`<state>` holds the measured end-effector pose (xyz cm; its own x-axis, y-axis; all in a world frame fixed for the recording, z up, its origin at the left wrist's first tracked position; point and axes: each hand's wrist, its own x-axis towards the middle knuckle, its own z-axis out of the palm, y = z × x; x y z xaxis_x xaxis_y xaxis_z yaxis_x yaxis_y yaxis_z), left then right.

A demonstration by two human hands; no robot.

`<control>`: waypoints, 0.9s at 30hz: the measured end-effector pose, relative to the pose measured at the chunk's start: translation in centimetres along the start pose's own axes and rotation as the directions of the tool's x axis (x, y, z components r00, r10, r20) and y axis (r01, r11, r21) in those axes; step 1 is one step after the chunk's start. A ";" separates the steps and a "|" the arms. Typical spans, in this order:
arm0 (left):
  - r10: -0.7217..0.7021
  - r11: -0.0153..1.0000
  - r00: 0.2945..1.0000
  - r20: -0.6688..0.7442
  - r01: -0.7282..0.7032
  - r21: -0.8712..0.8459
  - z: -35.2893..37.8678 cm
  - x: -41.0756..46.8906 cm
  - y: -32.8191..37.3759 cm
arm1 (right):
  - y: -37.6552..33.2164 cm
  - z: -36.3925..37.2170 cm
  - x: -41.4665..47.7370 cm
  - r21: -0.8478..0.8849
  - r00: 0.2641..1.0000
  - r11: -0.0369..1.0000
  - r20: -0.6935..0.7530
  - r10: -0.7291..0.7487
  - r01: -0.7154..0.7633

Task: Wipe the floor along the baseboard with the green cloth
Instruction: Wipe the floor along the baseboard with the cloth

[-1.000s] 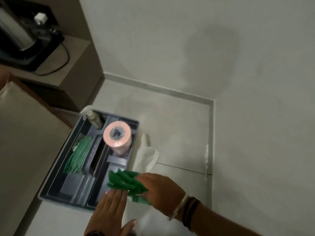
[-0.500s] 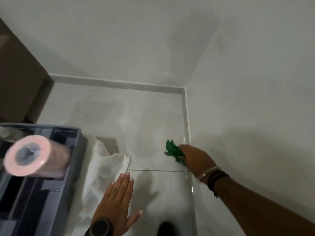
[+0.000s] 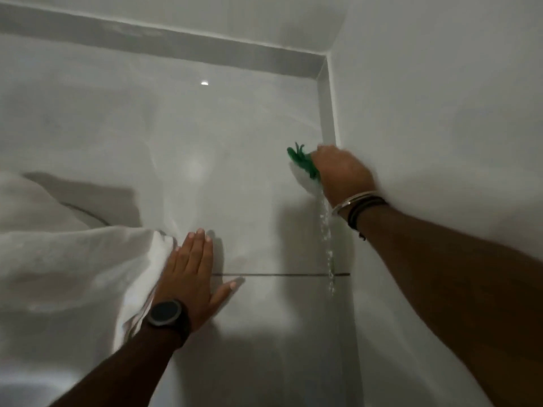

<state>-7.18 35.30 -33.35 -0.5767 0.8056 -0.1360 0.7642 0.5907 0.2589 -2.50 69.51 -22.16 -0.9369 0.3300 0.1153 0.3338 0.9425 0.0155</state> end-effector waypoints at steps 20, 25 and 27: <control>0.009 0.999 1.000 0.011 -0.009 0.041 6.5 -1.1 -1.8 | -1.9 13.4 -2.6 0.073 0.841 0.919 0.435 0.321 -0.388; 0.031 0.999 0.999 0.016 -0.032 0.037 6.4 -1.2 -2.2 | -2.5 13.2 -4.2 0.162 0.807 0.854 0.450 0.381 -0.494; 0.038 0.998 0.999 0.027 -0.040 0.046 6.3 -1.3 -2.1 | -3.2 13.0 -5.4 0.185 0.792 0.825 0.449 0.413 -0.535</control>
<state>-6.22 33.27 -39.76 -0.5390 0.8286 -0.1515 0.7989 0.5599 0.2198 0.14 65.41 -35.76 -0.6511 0.6746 -0.3480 0.7570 0.6105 -0.2329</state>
